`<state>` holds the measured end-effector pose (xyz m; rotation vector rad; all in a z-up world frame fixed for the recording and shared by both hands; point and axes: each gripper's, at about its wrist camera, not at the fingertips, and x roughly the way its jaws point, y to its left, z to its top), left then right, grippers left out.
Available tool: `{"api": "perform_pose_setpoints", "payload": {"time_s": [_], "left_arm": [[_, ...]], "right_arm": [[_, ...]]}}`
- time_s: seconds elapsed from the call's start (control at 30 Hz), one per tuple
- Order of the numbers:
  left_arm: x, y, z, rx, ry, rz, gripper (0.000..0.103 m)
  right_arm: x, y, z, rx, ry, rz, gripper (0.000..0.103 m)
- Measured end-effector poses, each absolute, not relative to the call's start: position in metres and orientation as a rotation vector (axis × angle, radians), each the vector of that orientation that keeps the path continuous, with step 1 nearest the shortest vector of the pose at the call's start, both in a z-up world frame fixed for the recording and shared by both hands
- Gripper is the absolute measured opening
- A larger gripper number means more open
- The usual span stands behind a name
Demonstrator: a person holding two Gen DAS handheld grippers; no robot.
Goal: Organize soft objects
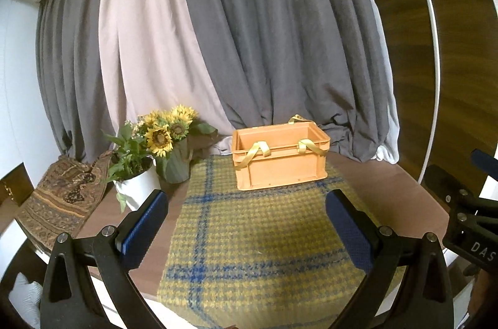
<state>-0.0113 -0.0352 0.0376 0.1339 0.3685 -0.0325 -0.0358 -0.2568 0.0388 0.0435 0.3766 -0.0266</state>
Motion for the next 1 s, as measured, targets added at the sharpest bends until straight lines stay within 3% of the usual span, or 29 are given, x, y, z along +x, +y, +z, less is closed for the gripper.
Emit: {"api": "perform_pose_setpoints", "payload": {"time_s": [1.0], "left_arm": [[-0.06, -0.031, 0.058, 0.14, 0.302, -0.032, 0.103]], "right_arm": [[-0.083, -0.263, 0.055, 0.066, 0.32, -0.023, 0.094]]}}
